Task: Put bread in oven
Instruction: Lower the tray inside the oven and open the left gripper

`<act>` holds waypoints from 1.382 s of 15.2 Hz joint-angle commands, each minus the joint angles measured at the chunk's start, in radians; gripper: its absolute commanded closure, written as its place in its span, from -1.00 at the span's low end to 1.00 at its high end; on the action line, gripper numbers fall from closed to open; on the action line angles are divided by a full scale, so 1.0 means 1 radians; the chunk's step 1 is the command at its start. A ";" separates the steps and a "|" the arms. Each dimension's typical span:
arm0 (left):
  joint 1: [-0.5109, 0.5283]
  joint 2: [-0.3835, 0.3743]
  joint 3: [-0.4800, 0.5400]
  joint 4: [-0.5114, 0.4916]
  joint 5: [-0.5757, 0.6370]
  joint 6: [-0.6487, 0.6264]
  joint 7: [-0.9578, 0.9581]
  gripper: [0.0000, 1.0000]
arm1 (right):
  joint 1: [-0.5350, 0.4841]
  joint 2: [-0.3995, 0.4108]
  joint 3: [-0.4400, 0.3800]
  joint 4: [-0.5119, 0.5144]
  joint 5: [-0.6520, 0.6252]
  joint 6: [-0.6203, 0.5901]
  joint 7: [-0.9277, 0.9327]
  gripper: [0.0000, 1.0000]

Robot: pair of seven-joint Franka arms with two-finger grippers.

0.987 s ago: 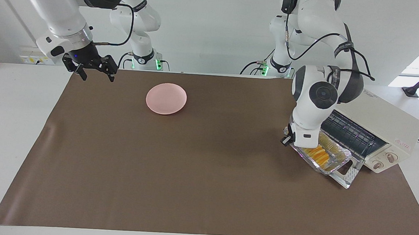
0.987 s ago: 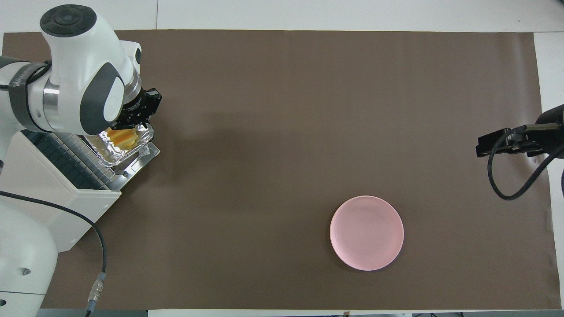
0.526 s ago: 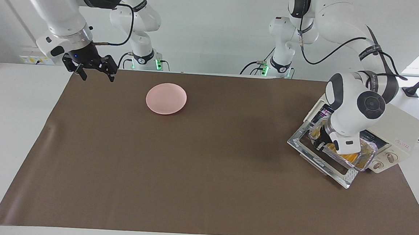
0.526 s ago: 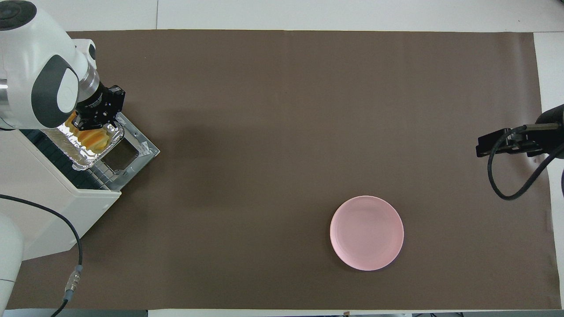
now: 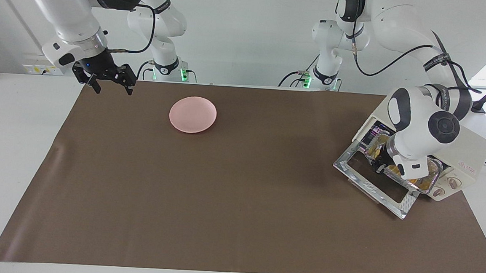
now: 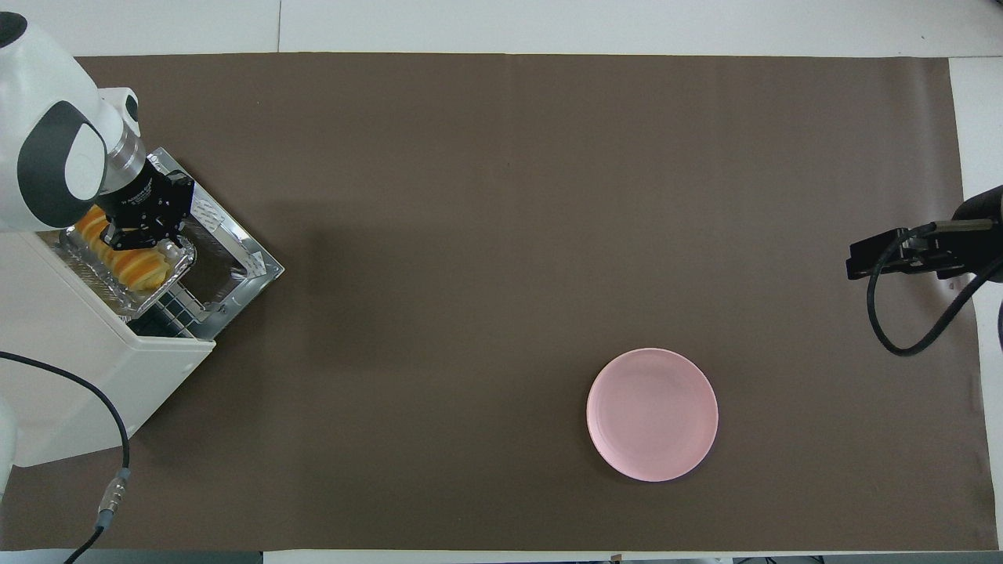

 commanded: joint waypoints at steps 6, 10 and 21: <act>0.009 -0.023 0.010 -0.020 0.022 -0.046 0.038 1.00 | -0.014 -0.003 0.011 0.000 -0.015 -0.013 0.011 -1.00; 0.032 -0.042 0.011 -0.069 0.028 -0.034 0.046 1.00 | -0.014 -0.003 0.011 0.000 -0.015 -0.013 0.011 -1.00; 0.022 -0.056 0.014 -0.103 0.065 -0.045 0.051 1.00 | -0.014 -0.003 0.011 0.000 -0.015 -0.013 0.011 -1.00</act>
